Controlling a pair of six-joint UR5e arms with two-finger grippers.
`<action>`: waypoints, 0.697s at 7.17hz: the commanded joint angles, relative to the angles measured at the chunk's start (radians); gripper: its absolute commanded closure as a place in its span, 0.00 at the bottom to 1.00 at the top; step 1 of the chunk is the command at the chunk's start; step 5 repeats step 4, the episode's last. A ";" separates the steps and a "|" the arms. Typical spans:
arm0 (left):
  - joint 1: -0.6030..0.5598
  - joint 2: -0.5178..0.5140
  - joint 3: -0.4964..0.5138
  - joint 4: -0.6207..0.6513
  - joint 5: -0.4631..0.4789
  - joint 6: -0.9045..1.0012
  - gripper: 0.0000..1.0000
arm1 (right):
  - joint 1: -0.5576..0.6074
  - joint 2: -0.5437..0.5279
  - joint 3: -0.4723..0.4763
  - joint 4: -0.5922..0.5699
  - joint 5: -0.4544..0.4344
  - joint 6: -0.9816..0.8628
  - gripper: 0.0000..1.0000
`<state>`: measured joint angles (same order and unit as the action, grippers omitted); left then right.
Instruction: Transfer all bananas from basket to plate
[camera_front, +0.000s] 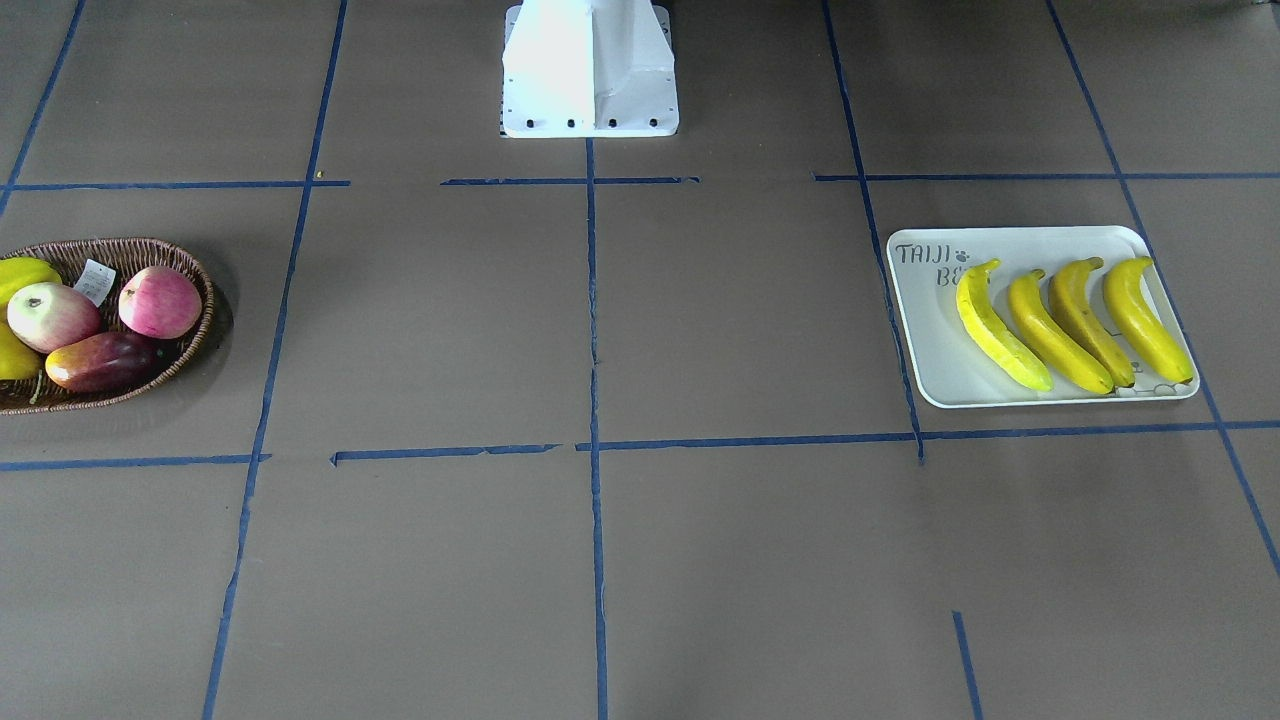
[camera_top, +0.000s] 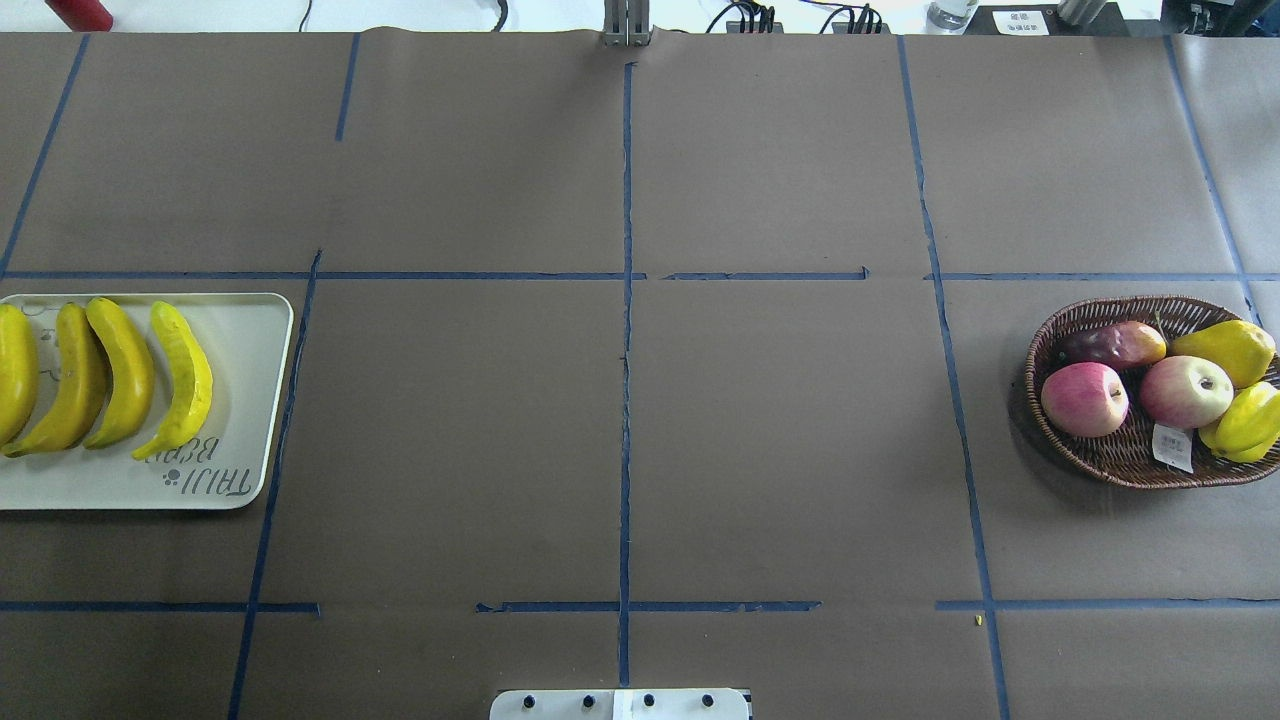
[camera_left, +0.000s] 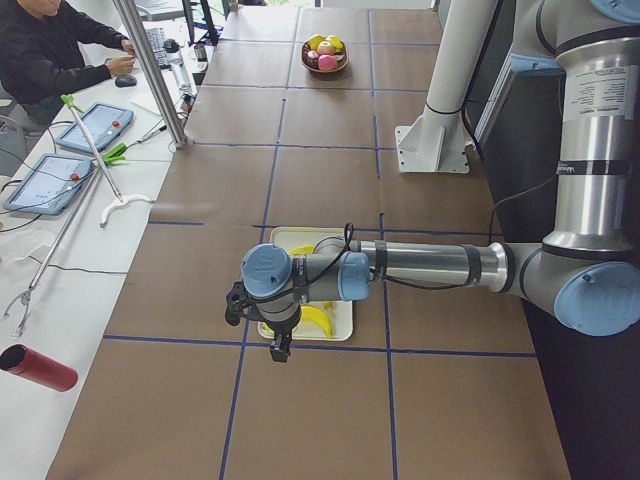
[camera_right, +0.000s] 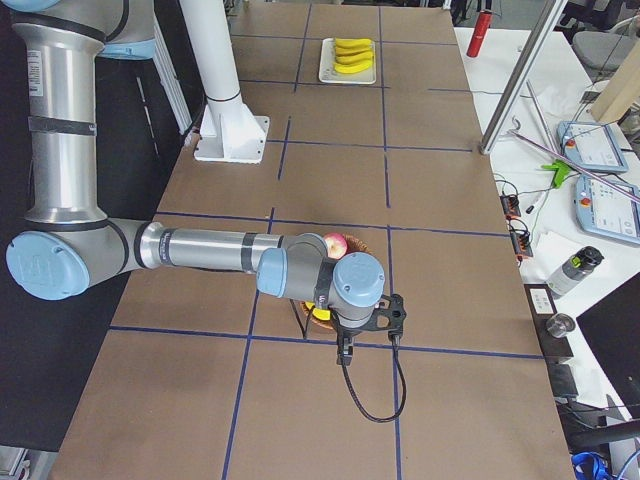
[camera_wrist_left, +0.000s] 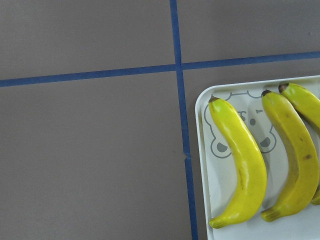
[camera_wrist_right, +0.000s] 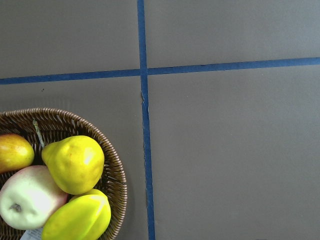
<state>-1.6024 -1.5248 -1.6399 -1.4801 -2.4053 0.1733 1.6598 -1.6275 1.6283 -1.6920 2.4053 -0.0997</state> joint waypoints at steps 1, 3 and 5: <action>0.001 0.000 0.000 0.000 0.000 0.000 0.00 | 0.000 0.001 -0.001 0.000 0.000 0.000 0.00; 0.001 0.000 0.002 0.001 0.000 0.000 0.00 | 0.000 0.003 0.007 0.000 0.005 0.003 0.00; 0.001 0.000 0.002 0.003 0.000 0.000 0.00 | 0.000 0.006 0.008 0.000 0.005 0.006 0.00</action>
